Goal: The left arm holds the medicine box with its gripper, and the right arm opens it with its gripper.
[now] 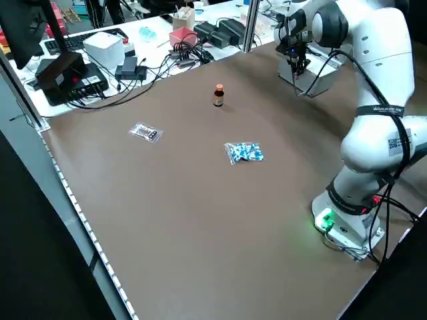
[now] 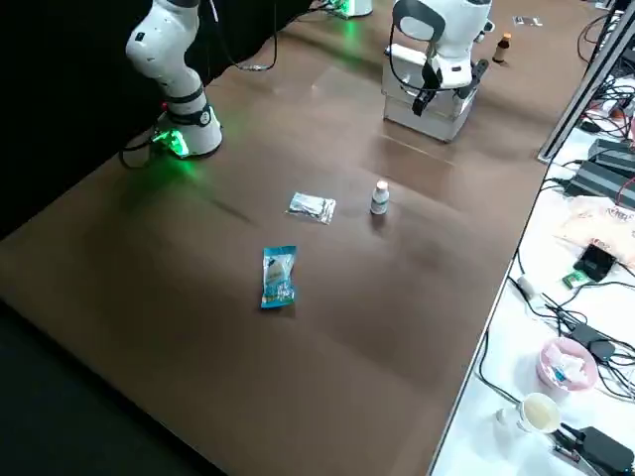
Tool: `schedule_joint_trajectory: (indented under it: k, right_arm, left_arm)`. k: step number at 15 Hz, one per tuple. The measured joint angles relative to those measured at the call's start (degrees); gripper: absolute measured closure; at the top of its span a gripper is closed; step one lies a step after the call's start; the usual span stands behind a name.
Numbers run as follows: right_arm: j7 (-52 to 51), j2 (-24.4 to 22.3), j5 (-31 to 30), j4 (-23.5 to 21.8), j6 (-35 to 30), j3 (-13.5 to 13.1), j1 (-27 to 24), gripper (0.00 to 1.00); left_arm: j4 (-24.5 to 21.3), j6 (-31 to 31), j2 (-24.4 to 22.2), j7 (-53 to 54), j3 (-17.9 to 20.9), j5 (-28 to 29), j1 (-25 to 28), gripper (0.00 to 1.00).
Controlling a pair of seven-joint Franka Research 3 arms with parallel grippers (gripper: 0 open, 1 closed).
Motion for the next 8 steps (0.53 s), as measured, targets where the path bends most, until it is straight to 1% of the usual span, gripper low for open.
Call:
schedule_joint_trajectory:
  k: [2,3,5,8]
  right_arm:
    - [-1.6,0.0,-0.7,1.5,-2.1,-0.3,-2.1,0.04]
    - [-2.0,0.0,-2.1,2.7,-3.6,-0.4,-3.3,0.01]
    - [-2.5,-0.2,-5.4,5.6,-6.9,-0.6,-6.1,0.01]
    - [-4.7,-2.2,-7.5,9.0,-14.4,-0.9,-11.2,0.01]
  left_arm:
    - [0.0,0.0,0.0,0.0,0.0,0.0,0.0,0.7]
    - [0.0,0.0,0.0,0.0,0.0,0.0,0.0,0.7]
    - [0.0,0.0,0.0,0.0,0.0,0.0,0.0,0.7]
    - [0.0,0.0,0.0,0.0,0.0,0.0,0.0,0.7]
